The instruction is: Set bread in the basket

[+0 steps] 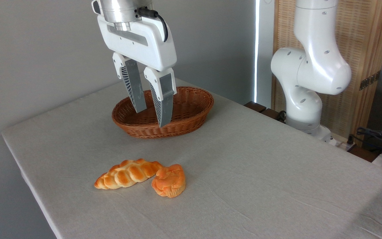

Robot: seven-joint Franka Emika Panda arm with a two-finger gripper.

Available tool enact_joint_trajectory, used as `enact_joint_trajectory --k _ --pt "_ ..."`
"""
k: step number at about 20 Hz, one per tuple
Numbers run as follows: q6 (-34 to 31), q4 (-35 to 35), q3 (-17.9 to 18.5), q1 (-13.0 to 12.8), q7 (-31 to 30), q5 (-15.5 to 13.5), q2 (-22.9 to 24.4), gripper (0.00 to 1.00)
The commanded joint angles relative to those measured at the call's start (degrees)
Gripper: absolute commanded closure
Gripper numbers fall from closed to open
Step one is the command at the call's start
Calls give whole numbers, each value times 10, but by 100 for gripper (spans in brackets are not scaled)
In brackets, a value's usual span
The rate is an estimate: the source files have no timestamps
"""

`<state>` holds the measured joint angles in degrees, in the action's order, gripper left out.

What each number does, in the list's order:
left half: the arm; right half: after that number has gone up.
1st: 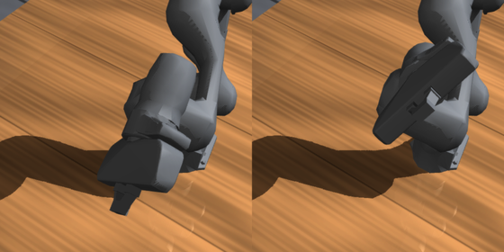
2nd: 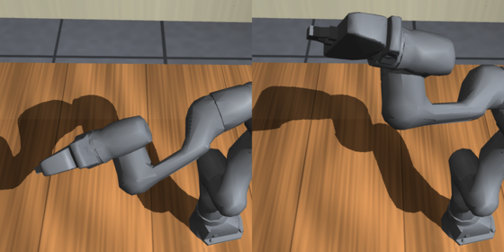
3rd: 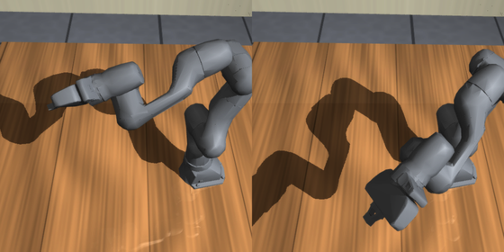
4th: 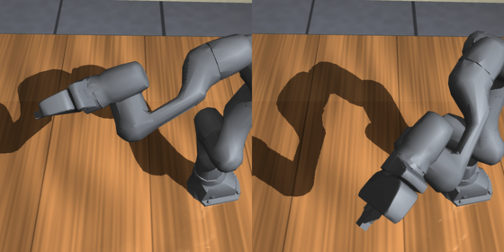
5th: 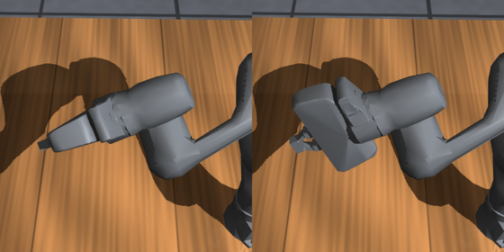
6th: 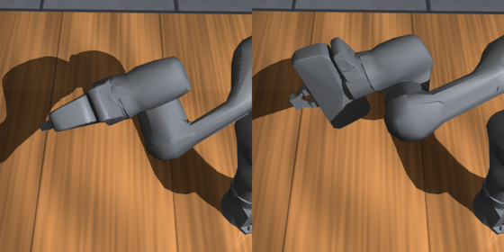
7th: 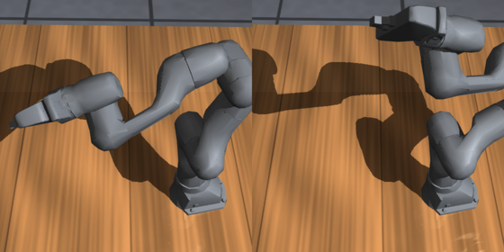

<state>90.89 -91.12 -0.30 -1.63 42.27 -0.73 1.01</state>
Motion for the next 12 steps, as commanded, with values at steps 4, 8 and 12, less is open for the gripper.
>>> enact_joint_trajectory --k 4,8,12 --pt "-10 3 2 1 -7 -2 2 0" --pt "-5 4 2 1 -7 -2 1 0" --pt "-4 2 -2 1 -3 -2 0 0"
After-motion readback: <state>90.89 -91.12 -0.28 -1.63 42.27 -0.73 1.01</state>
